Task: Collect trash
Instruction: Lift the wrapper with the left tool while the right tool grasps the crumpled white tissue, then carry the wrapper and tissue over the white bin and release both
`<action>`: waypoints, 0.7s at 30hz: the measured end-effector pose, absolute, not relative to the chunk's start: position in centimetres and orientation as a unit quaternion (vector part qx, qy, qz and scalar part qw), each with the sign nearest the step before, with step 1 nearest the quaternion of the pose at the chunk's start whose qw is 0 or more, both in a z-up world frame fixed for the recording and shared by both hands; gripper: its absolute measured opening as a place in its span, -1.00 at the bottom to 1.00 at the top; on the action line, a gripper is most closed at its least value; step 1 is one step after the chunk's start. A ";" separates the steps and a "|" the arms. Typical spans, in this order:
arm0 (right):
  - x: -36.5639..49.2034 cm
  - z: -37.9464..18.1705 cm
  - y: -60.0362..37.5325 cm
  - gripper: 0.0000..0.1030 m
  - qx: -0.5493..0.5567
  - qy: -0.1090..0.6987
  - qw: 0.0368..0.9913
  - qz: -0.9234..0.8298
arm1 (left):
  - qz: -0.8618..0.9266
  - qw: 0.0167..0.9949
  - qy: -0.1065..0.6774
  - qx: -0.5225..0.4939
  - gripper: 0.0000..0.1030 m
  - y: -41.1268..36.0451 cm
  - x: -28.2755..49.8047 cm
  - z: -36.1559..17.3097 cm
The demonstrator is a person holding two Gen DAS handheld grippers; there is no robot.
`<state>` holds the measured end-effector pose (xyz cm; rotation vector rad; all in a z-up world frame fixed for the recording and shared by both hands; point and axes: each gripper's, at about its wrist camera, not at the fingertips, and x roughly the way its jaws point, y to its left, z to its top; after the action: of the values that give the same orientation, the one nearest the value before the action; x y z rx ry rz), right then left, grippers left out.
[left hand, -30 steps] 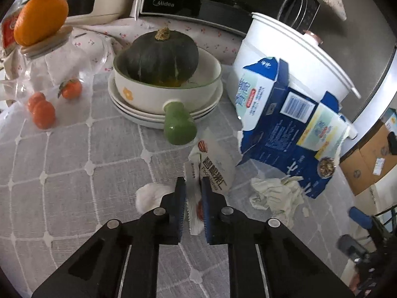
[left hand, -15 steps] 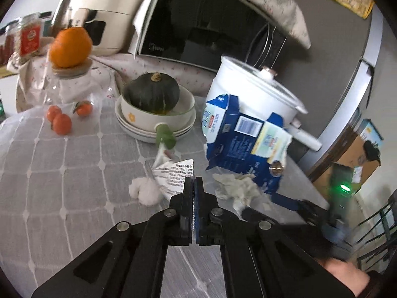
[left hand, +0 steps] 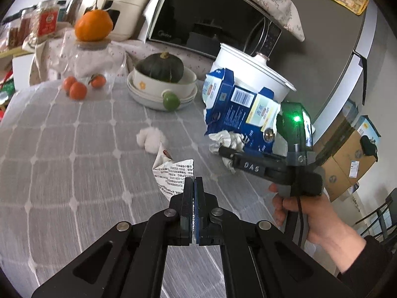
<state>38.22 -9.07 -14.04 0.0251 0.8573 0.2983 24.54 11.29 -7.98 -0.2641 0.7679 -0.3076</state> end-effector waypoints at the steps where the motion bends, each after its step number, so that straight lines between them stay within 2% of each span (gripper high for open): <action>1: 37.9 -13.9 -9.3 -0.05 0.010 0.413 0.898 0.150 | -0.148 0.908 0.373 -0.123 -1.00 11.1 24.0 -7.9; 4: 36.6 -13.1 -10.0 -0.16 0.006 0.418 0.895 0.155 | -0.150 0.911 0.370 -0.106 -1.00 10.5 22.6 -7.4; 5: 36.2 -12.9 -10.2 -0.38 0.004 0.416 0.896 0.155 | -0.151 0.911 0.369 -0.104 -1.00 10.4 22.3 -7.3; 21: 25.1 -7.4 -20.2 -0.39 0.025 0.428 0.896 0.115 | -0.217 0.905 0.355 -0.091 -1.00 3.7 15.3 -4.0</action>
<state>25.12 -20.24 -7.39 0.0508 0.8880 0.2393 15.30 3.75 -4.04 -0.1881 0.7329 -0.4491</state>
